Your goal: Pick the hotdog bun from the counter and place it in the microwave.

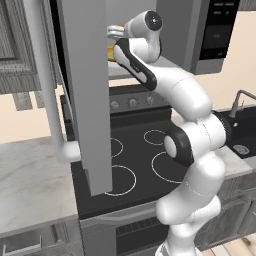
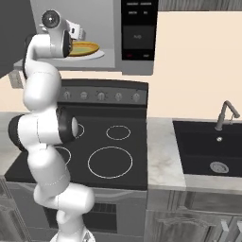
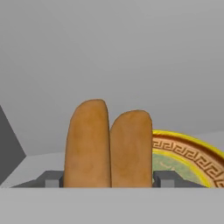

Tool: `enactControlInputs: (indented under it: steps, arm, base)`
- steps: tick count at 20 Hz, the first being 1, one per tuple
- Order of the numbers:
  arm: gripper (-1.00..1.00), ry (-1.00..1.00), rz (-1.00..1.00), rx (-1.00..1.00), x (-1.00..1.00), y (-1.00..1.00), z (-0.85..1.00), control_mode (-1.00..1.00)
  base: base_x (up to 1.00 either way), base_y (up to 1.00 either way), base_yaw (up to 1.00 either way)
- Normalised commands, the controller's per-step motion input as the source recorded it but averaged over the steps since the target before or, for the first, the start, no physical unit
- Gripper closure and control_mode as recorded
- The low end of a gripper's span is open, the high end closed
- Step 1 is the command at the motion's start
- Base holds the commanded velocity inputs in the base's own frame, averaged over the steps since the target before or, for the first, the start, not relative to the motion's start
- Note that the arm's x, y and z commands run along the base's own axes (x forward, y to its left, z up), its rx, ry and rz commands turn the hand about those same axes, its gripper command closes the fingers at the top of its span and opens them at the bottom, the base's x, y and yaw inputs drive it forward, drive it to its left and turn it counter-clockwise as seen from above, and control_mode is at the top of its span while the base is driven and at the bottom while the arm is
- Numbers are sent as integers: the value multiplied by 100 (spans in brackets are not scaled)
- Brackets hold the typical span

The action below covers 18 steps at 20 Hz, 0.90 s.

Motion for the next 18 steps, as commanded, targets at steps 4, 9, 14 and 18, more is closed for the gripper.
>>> enactControlInputs:
  steps: [4,9,14,18]
  arm:
    - [100,4,0,0,30,0,-8,-100]
    - [100,4,0,0,40,0,-5,-100]
    - [100,4,0,0,36,0,-16,-100]
    - [100,5,0,0,25,0,-20,-100]
  base:
    - [0,0,0]
    - [0,0,0]
    - [0,0,0]
    - [0,0,0]
